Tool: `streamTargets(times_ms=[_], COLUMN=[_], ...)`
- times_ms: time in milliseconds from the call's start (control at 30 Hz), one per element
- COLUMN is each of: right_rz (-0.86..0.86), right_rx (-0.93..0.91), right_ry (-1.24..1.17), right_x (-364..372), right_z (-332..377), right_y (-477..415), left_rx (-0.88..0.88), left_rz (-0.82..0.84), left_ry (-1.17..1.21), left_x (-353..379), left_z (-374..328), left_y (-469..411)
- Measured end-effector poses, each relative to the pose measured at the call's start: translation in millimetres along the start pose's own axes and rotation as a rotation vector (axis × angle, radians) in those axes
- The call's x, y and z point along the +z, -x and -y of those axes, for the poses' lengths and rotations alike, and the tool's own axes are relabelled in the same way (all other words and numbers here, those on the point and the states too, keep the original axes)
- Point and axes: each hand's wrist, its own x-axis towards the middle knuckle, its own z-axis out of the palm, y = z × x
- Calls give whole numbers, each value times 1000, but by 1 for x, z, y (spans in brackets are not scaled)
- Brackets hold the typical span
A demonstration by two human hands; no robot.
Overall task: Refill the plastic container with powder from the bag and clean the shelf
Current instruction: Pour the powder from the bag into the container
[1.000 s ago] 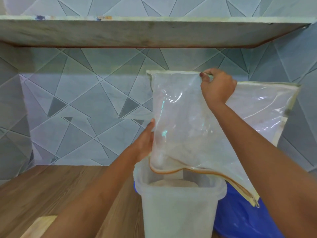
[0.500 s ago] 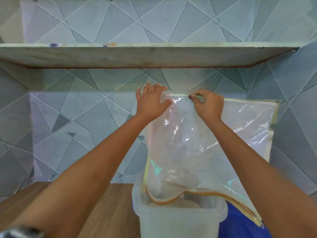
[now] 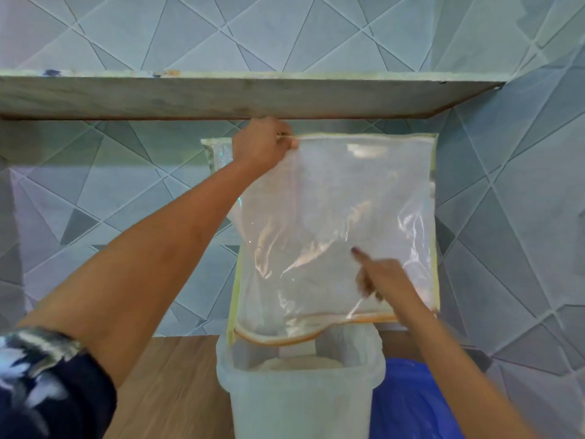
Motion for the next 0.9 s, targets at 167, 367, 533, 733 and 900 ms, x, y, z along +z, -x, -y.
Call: streamTargets(times_ms=[167,367,533,733,900], right_rz=[456,333,63,-253,-436], right_rx=[487,495,262,94,-92], right_ry=[-68,-759,-1000,-838,-519], right_x=[23,53,70,83,97], right_z=[-42,-52,-37,-16,5], right_y=[2,-34,-47,-69,-67], left_rx=[-44,-114,-275,-483,-608], left_rz=[-87,-120,-165,-238,-350], left_ry=[55,176,299,312,268], left_x=[-9,-18,-28,-28,-27], left_z=[4,26,66,109,140], left_y=[-2,1,3,35,75])
